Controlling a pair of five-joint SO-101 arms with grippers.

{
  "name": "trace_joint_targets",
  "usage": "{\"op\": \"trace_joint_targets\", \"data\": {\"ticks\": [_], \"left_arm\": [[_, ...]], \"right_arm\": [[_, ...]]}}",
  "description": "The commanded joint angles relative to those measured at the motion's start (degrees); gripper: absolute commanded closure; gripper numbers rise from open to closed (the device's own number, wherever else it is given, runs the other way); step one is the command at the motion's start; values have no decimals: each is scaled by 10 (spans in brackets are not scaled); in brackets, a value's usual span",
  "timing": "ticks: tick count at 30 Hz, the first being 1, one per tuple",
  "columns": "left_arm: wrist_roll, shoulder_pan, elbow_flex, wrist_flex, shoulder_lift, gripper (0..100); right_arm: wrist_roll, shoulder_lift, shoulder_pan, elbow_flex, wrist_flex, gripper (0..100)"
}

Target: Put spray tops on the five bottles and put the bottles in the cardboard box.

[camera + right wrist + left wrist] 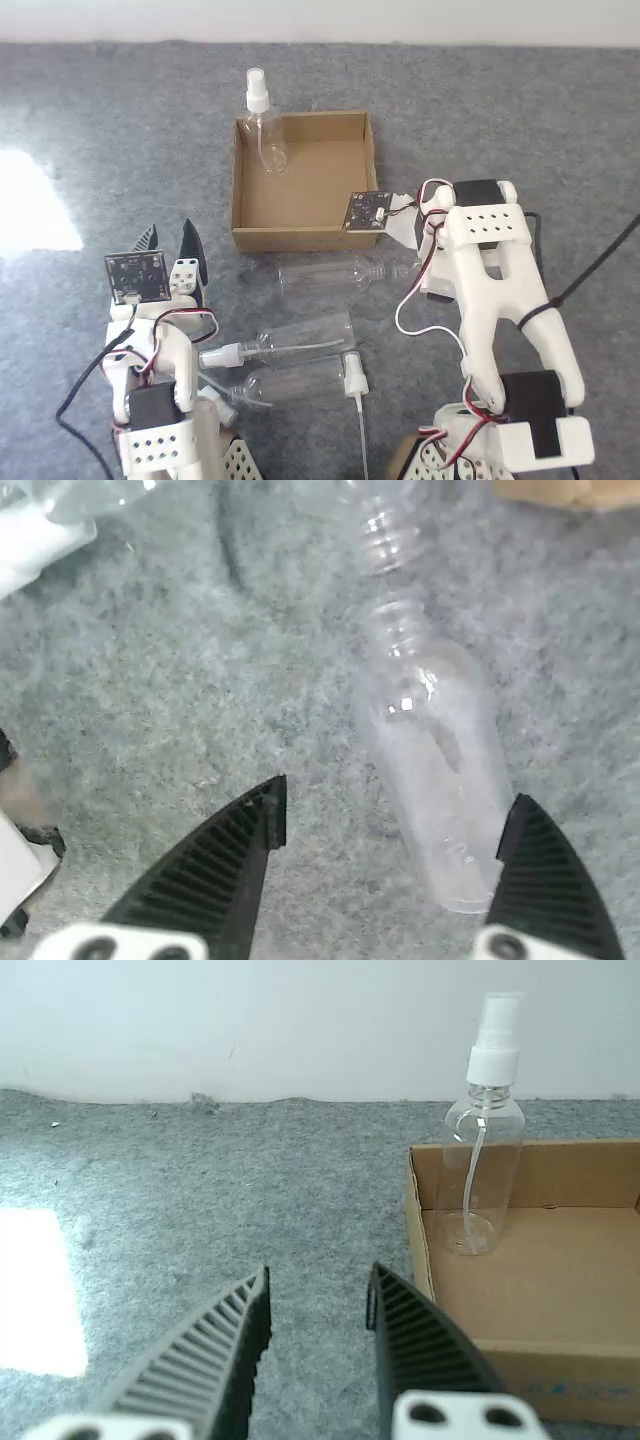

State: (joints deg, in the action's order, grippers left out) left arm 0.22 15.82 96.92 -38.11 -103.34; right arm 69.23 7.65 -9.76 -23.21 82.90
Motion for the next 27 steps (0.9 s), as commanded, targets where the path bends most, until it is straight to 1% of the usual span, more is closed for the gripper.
{"op": "trace_joint_targets", "data": {"ticks": [1, 9, 12, 19, 23, 27], "left_arm": [[-4, 0, -4, -1, -6, 848], [-4, 0, -4, -1, -6, 848], [-4, -1, -4, -1, -6, 848], [-4, -1, -4, -1, -6, 848], [-4, -2, -4, -1, -6, 848], [-4, -1, -4, -1, -6, 848]], "right_arm": [[14, -6, -3, 2, -33, 700], [14, -99, -2, 4, -93, 701], [14, -121, 0, 18, -95, 701], [11, -136, 0, 37, -101, 702], [-19, -137, 7, 40, -101, 702], [-22, -137, 10, 38, -100, 702]]}}
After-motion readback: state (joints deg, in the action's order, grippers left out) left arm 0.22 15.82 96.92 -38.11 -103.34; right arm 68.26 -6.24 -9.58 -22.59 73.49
